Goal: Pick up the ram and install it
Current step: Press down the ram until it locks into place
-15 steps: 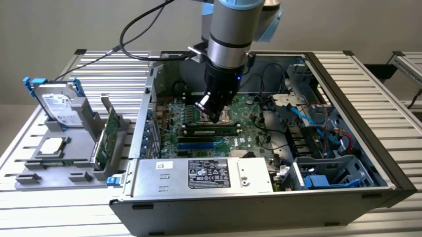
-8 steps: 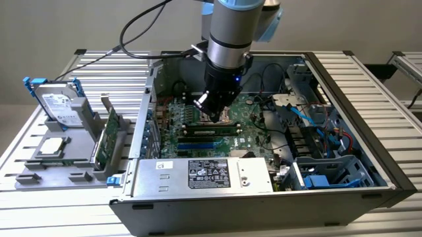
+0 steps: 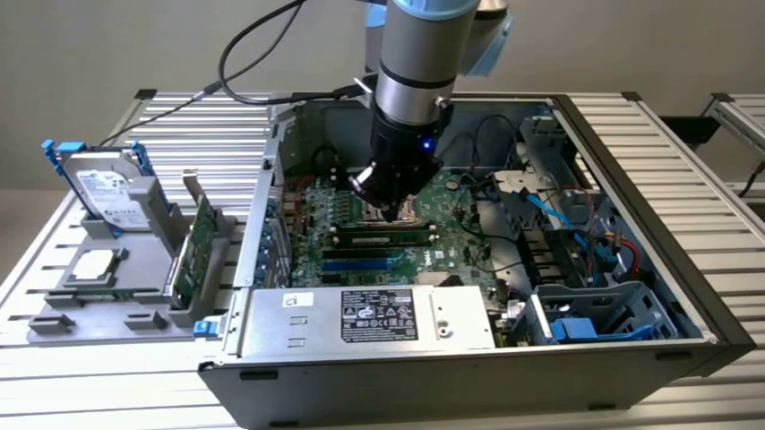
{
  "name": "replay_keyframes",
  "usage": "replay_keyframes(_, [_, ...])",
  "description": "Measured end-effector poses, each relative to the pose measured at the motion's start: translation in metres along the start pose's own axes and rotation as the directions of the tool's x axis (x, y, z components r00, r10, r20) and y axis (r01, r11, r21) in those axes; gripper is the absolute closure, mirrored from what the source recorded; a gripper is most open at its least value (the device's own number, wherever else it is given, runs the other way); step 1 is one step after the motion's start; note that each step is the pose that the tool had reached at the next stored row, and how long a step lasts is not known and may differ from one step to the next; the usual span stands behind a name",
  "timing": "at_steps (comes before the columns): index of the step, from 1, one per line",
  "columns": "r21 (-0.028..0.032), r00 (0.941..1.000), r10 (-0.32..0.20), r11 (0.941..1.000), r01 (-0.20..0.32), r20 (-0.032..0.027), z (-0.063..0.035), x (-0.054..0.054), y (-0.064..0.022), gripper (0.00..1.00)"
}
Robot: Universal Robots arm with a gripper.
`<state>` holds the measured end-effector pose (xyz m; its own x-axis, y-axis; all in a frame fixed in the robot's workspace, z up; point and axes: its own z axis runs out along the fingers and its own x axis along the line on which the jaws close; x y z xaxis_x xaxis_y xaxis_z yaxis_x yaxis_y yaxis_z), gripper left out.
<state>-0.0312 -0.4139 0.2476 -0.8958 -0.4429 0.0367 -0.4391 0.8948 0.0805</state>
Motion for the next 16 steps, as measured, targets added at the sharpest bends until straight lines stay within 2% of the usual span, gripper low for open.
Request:
replay_keyframes(4, [-0.0026, 0.9978, 0.066, 0.9978, -0.066, 0.0053, 0.0000, 0.0000, -0.0001, 0.89])
replay_keyframes(8, [-0.0056, 0.9911, 0.133, 0.9911, -0.133, 0.0105, 0.0000, 0.0000, -0.0001, 0.89])
replay_keyframes(12, [-0.0090, 0.9799, 0.199, 0.9800, -0.199, 0.0154, 0.0000, 0.0001, -0.0002, 0.89])
replay_keyframes(16, [-0.0126, 0.9643, 0.264, 0.9645, -0.264, 0.0201, 0.0000, 0.0001, -0.0002, 0.89])
